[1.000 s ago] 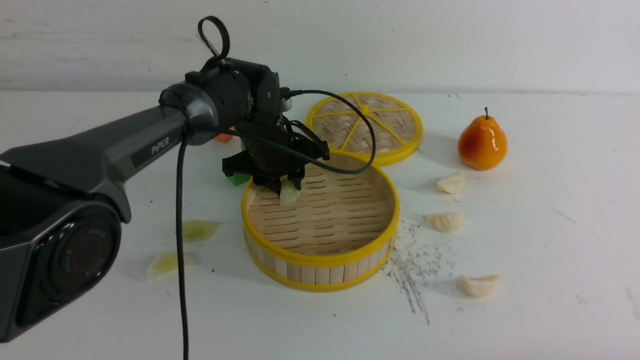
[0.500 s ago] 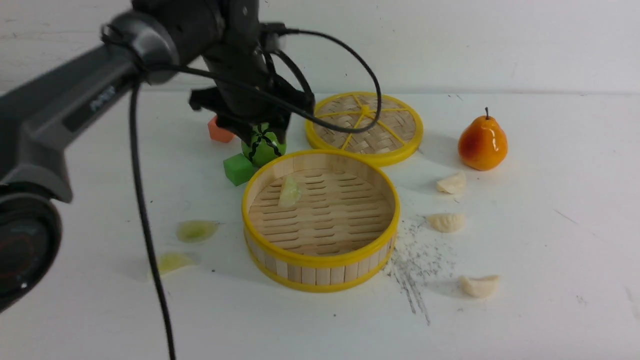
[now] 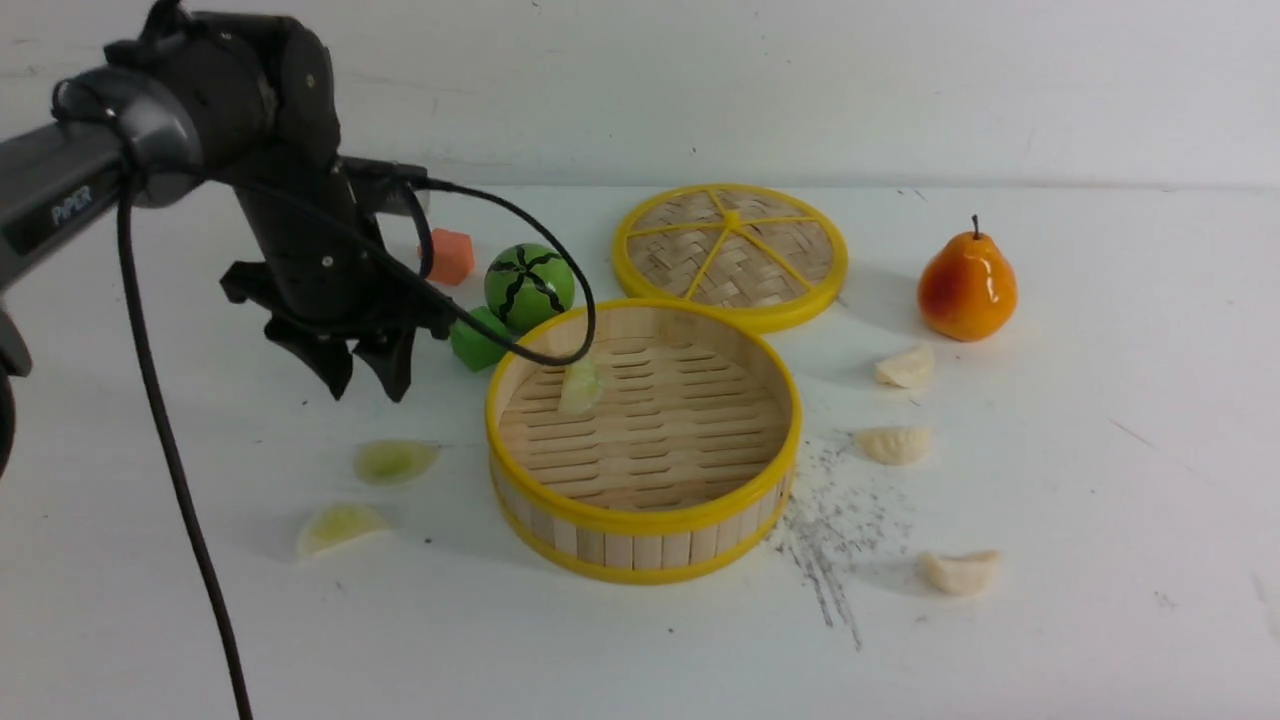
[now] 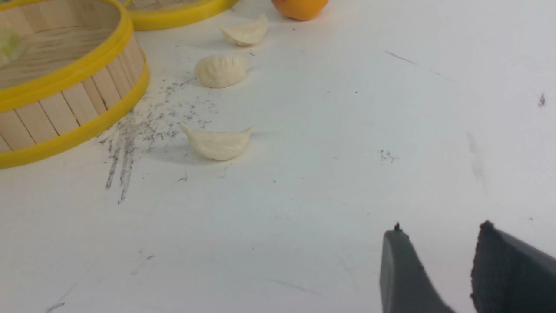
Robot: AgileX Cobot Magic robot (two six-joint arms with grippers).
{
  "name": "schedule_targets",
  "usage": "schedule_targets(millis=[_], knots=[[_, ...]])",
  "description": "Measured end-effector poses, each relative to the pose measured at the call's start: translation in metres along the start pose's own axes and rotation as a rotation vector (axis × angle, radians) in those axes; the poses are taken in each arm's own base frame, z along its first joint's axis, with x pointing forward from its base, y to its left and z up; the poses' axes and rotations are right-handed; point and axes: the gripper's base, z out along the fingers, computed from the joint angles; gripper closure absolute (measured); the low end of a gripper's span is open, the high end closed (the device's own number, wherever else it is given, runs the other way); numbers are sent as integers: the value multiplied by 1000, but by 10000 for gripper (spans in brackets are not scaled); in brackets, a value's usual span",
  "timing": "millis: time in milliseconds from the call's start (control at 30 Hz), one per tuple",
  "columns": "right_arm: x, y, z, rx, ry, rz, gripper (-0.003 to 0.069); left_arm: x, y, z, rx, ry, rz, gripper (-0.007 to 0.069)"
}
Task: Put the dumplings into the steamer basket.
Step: Use the left arm to grab a dumpling
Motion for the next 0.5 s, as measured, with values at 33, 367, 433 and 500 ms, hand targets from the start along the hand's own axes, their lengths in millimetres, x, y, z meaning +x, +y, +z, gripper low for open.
schedule_targets(millis=[33,367,433,500], knots=[[0,0,0,0,0,0,419,-1,0,6,8,1,22,260],[0,0,0,0,0,0,419,1,1,48,14,81,146,290],[0,0,0,0,0,0,419,1,1,50,11,81,140,339],[0,0,0,0,0,0,419,1,1,51,11,81,133,368]])
